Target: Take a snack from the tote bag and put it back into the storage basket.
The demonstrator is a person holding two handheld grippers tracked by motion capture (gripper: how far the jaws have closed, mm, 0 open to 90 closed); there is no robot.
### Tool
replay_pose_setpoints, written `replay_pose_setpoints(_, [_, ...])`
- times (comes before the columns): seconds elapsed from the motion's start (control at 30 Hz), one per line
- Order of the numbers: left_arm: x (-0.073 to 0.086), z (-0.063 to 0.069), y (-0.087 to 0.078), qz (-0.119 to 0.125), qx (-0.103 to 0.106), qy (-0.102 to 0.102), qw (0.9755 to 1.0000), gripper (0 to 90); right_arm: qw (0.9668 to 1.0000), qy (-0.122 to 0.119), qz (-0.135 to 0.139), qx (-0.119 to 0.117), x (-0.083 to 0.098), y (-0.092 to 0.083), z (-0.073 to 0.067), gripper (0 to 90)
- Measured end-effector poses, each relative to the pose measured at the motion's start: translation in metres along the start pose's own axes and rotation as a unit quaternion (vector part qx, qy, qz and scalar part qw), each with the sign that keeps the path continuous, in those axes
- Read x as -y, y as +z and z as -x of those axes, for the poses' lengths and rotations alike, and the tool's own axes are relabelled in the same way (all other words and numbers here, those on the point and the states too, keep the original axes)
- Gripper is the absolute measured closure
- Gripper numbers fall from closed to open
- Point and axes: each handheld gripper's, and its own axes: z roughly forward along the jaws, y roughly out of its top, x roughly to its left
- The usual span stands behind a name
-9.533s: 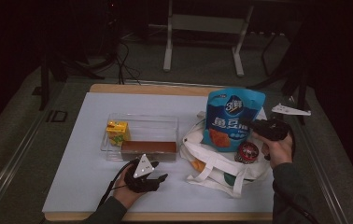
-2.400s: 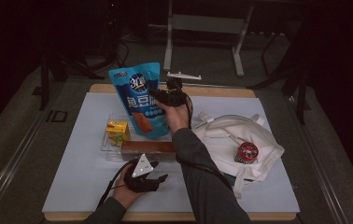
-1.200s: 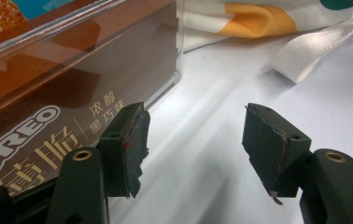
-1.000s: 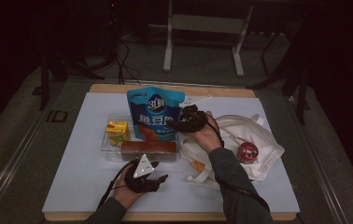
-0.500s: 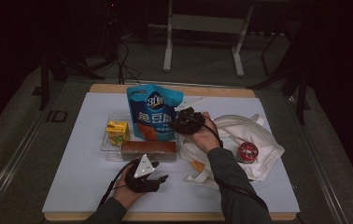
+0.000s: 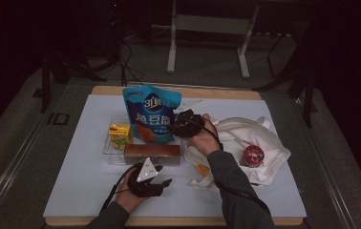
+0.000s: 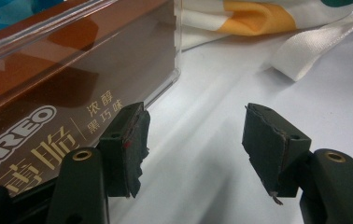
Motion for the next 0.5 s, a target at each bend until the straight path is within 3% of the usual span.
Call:
replay_pose_setpoints(0.17, [-0.0001, 0.0003, 0.0005, -0.001, 0.0, -0.001, 1.0, 40.0, 0.9999, -0.001, -0.009, -0.003, 0.0059, -0.0049, 0.0045, 67.8])
replay_pose_setpoints(0.27, [-0.0001, 0.0001, 0.0006, -0.001, 0.0, -0.001, 1.0, 40.0, 0.9998, -0.002, -0.02, 0.007, 0.0089, -0.004, 0.0064, 75.1])
replay_pose_setpoints(0.33, [-0.0001, 0.0003, 0.0006, -0.001, -0.001, -0.001, 1.0, 40.0, 0.9996, 0.006, -0.024, 0.014, 0.01, -0.0031, 0.0086, 85.7])
replay_pose_setpoints(0.5, [-0.0002, 0.0003, 0.0005, -0.002, -0.001, 0.001, 1.0, 40.1, 0.9985, 0.012, -0.039, 0.035, 0.0067, 0.0031, 0.0084, 89.8])
